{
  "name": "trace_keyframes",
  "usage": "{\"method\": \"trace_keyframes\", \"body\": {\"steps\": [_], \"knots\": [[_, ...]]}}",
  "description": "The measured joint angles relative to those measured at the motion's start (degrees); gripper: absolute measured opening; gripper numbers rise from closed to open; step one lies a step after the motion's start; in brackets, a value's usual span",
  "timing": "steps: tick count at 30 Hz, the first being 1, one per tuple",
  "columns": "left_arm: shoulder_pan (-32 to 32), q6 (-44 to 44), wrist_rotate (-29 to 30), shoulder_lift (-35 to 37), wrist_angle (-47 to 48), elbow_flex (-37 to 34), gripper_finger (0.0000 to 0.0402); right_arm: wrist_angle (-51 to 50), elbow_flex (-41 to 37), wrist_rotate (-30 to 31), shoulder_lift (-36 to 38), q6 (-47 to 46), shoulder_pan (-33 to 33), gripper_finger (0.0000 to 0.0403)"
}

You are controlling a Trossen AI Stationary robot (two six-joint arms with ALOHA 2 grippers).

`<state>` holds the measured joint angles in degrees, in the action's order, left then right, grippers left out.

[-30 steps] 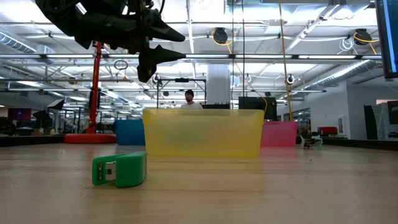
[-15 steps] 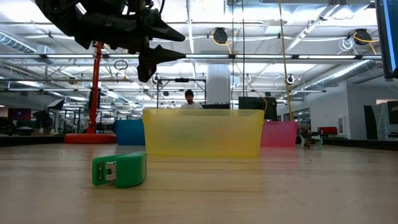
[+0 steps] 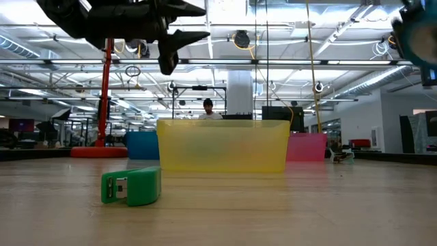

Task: Pick and place Stapler, Stapler remover, tape
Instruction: Put the blue tape into the pink bin

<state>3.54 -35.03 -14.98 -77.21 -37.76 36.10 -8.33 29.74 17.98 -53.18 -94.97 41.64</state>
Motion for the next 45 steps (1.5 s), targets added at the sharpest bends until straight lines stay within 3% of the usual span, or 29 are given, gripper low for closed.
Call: {"method": "trace_keyframes", "body": {"steps": [5,10,14,21,30,45], "knots": [[-1.5,0.0,1.1,0.0,-0.6,0.0,0.0166,15.4,0.0,10.7,1.2,18.6,-7.8,0.0033],[-3.3,0.4,3.8,0.0,-5.3,0.0,0.0166,29.0,0.0,10.8,-0.8,36.1,-18.3,0.0033],[-4.6,1.5,6.0,0.0,-9.1,0.0,0.0166,38.1,0.0,8.9,-3.8,44.0,-25.4,0.0033],[-5.6,2.7,11.5,-0.1,-9.1,2.0,0.0166,44.3,2.6,-1.9,-11.8,44.2,-33.7,0.0033],[-5.6,9.3,13.6,0.0,13.4,13.5,0.0166,44.1,10.5,-10.8,-19.7,45.9,-38.9,0.0033],[-5.5,9.7,13.8,-3.0,9.8,14.5,0.0166,43.2,12.1,-11.8,-20.2,46.3,-40.7,0.0033]]}}
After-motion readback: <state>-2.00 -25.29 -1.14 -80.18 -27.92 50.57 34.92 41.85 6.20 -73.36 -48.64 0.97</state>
